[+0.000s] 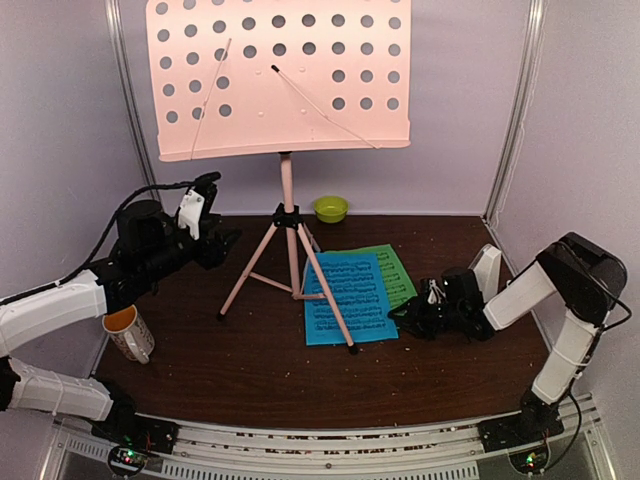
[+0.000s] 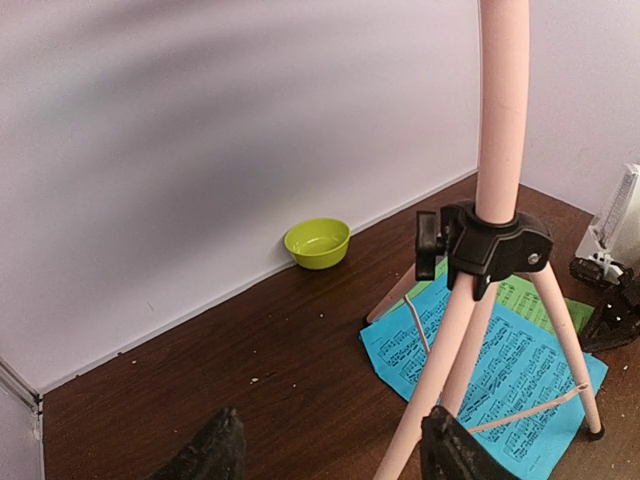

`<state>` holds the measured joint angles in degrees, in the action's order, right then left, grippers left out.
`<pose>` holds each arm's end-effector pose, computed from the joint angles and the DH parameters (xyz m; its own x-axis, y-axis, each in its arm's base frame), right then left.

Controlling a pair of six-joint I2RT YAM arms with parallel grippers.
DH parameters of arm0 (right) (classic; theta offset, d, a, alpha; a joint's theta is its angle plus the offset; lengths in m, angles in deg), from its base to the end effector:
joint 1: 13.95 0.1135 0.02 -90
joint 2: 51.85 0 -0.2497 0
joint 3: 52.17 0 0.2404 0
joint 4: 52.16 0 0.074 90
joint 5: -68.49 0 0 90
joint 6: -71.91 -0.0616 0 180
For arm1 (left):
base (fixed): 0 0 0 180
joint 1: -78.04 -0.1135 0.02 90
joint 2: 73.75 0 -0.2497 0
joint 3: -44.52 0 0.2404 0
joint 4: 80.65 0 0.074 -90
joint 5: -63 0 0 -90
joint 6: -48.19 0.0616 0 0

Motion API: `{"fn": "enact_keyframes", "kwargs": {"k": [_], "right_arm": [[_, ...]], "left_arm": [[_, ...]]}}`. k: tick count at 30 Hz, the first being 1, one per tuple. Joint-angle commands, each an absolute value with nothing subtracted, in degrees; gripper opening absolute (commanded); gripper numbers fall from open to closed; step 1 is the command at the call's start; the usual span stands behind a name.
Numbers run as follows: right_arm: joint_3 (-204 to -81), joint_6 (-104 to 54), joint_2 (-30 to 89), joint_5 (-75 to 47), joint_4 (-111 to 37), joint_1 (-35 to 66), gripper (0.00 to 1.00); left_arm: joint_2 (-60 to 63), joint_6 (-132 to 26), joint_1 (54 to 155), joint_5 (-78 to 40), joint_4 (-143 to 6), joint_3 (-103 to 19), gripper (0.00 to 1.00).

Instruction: Set up the instrument practice props

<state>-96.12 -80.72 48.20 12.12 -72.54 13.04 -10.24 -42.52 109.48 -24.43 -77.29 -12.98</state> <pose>0.2513 0.1663 0.0867 -0.9306 0.3559 -0.0861 0.1041 0.4826 0.8696 0.2387 -0.1492 0.2897 -0.1458 0.0746 -0.9865 0.5571 0.8302 -0.0195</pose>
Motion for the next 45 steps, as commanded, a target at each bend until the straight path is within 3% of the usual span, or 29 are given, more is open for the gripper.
{"fn": "enact_keyframes", "kwargs": {"k": [1, 7, 10, 15, 25, 35, 45], "right_arm": [[-96.8, -84.9, 50.1, 13.8, -75.4, 15.1, 0.28], [-97.7, -87.8, 51.5, 14.2, -79.8, 15.9, 0.23], [-98.0, -89.0, 52.3, 13.5, -81.1, 16.3, 0.29], [-98.9, -88.3, 52.6, 11.5, -78.3, 16.7, 0.29], [-98.9, -86.3, 51.4, 10.2, -74.2, 17.0, 0.27], [-100.3, -84.1, 50.5, 10.4, -70.4, 17.1, 0.26], [-101.0, -82.0, 51.2, 10.1, -68.2, 17.2, 0.25]], "left_arm": [[-11.3, -42.2, 109.2, -24.4, -80.7, -12.5, 0.62], [-11.4, -42.1, 109.1, -24.6, -80.8, -12.4, 0.62], [-11.3, -42.1, 109.2, -24.5, -81.0, -12.5, 0.62], [-12.9, -43.3, 109.2, -23.6, -79.1, -11.4, 0.59], [-24.7, -64.1, 113.7, -24.9, -84.6, 5.6, 0.57], [-16.4, -95.9, 120.7, -24.4, -94.8, 13.0, 0.58], [4.0, -113.2, 126.8, -23.3, -118.7, 16.1, 0.59]]}}
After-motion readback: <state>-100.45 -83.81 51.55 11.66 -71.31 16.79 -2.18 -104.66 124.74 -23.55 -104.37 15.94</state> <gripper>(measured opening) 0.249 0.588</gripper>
